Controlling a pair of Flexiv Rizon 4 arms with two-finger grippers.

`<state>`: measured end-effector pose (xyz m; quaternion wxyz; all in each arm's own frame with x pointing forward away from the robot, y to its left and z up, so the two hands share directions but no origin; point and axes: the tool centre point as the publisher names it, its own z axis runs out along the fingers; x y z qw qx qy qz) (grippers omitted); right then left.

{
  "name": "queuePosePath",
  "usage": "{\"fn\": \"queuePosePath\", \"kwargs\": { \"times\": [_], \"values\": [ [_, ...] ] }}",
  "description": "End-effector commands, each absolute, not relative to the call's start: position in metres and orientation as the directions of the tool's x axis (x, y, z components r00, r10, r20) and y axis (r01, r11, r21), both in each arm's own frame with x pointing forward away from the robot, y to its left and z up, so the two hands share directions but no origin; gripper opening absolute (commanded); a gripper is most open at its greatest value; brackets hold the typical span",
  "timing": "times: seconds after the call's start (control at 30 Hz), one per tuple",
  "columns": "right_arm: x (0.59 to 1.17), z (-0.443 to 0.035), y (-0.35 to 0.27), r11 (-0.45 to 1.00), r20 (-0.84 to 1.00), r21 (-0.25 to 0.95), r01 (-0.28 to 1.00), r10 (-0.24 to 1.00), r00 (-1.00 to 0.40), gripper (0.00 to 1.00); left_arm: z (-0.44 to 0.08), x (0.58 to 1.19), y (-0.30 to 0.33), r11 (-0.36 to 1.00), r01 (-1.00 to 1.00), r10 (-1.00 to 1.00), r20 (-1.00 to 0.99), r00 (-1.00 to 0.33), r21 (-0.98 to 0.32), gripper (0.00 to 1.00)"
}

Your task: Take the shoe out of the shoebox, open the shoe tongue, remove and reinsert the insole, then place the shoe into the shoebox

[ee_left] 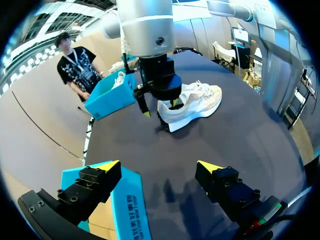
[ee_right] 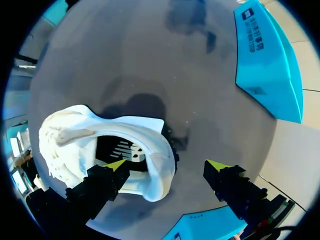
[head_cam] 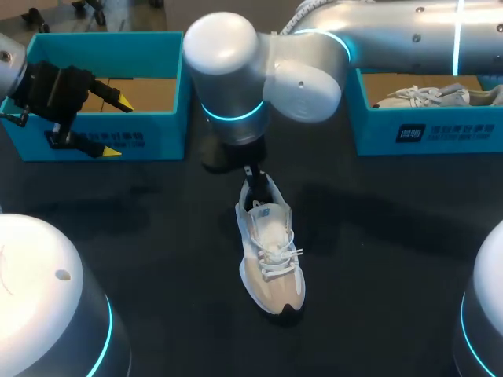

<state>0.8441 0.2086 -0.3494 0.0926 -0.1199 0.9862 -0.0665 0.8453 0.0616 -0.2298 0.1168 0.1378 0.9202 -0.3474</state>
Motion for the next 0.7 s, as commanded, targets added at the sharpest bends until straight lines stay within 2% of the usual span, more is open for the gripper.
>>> {"fn": "queuePosePath", "kwargs": {
  "times": [0.03, 0.27, 0.3, 0.33, 0.4, 0.5, 0.53, 0.6, 0.63, 0.67, 0.7],
  "values": [
    [0.848, -0.358, 0.208, 0.964, -0.159, -0.154, -0.218, -0.242, -0.957, 1.00, -0.229, 0.845, 0.062, 0.723, 0.335, 0.175, -0.309, -0.935, -0.605, 1.00],
    [0.853, -0.363, 0.205, 0.969, -0.152, -0.152, -0.193, -0.216, -0.964, 1.00, -0.229, 0.845, 0.062, 0.723, 0.335, 0.175, -0.309, -0.935, -0.605, 1.00],
    [0.853, -0.364, 0.205, 0.970, -0.151, -0.152, -0.191, -0.214, -0.965, 0.95, -0.229, 0.845, 0.062, 0.723, 0.335, 0.175, -0.309, -0.935, -0.605, 1.00],
    [0.853, -0.364, 0.205, 0.970, -0.150, -0.151, -0.190, -0.212, -0.966, 0.85, -0.229, 0.845, 0.062, 0.723, 0.335, 0.175, -0.309, -0.935, -0.605, 1.00],
    [0.854, -0.365, 0.205, 0.971, -0.146, -0.149, -0.188, -0.209, -0.967, 0.52, -0.229, 0.845, 0.062, 0.723, 0.335, 0.175, -0.309, -0.935, -0.605, 1.00],
    [0.853, -0.367, 0.205, 0.971, -0.140, -0.150, -0.189, -0.210, -0.968, 0.43, -0.229, 0.845, 0.062, 0.723, 0.335, 0.175, -0.309, -0.935, -0.605, 1.00],
    [0.852, -0.368, 0.205, 0.970, -0.139, -0.151, -0.190, -0.211, -0.968, 0.32, -0.229, 0.845, 0.062, 0.723, 0.335, 0.175, -0.309, -0.935, -0.605, 1.00],
    [0.850, -0.372, 0.204, 0.966, -0.141, -0.166, -0.200, -0.224, -0.964, 0.23, -0.229, 0.845, 0.062, 0.723, 0.335, 0.175, -0.309, -0.935, -0.605, 1.00],
    [0.850, -0.372, 0.204, 0.966, -0.141, -0.166, -0.200, -0.224, -0.964, 0.23, -0.229, 0.845, 0.062, 0.723, 0.335, 0.175, -0.309, -0.935, -0.605, 1.00],
    [0.847, -0.380, 0.202, 0.968, -0.120, -0.166, -0.190, -0.211, -0.970, 0.00, -0.229, 0.845, 0.062, 0.723, 0.335, 0.175, -0.309, -0.935, -0.605, 1.00],
    [0.846, -0.382, 0.201, 0.968, -0.115, -0.165, -0.189, -0.209, -0.971, 0.00, -0.229, 0.845, 0.062, 0.723, 0.335, 0.175, -0.309, -0.935, -0.605, 1.00]
  ]
}}
